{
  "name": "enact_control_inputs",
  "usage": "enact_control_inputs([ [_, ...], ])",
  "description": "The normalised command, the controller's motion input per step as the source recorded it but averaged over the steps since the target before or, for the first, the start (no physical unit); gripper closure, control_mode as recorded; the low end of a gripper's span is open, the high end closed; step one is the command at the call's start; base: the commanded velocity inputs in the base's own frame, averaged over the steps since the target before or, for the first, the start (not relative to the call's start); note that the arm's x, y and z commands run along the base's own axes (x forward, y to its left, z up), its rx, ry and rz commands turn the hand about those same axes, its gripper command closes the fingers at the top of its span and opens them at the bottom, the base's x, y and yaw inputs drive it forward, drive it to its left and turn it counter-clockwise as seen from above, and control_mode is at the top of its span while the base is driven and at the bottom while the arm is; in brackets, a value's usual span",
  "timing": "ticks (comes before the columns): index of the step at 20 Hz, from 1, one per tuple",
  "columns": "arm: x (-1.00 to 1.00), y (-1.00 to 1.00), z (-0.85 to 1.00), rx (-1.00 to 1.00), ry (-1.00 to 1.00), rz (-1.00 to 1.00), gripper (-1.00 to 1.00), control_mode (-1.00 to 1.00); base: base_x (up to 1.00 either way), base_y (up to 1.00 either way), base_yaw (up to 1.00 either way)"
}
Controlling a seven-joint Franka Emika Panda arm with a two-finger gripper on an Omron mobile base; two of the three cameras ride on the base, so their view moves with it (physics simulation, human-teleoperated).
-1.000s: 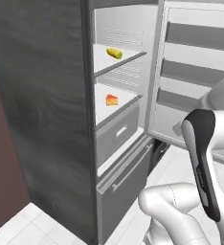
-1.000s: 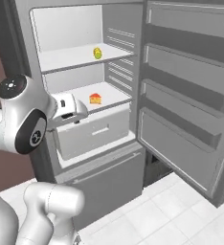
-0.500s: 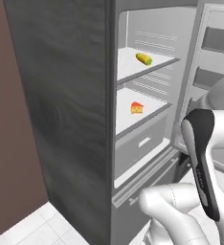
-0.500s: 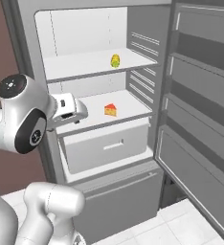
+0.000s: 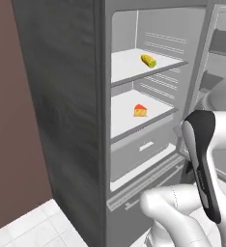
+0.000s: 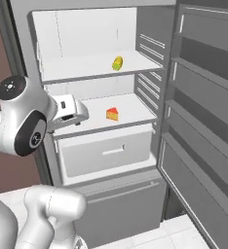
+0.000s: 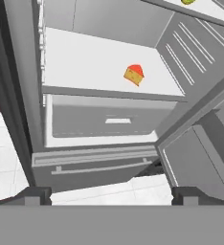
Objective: Take the cheese, fish, and corn from the fridge and place them on the plate on the dining counter to create an appetizer plate.
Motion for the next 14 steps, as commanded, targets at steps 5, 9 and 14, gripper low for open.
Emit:
enact_control_inputs([
  [5,0.00,0.00,0.00,0.00,0.00,0.00,-1.00,1.00,-0.12,-0.58,0.18],
  [9,0.00,0.00,0.00,0.00,0.00,0.00,-1.00,1.00,0.00,-0.18,0.12],
  [14,0.00,0.00,0.00,0.00,0.00,0.00,-1.00,1.00,0.06,-0.23,0.18],
])
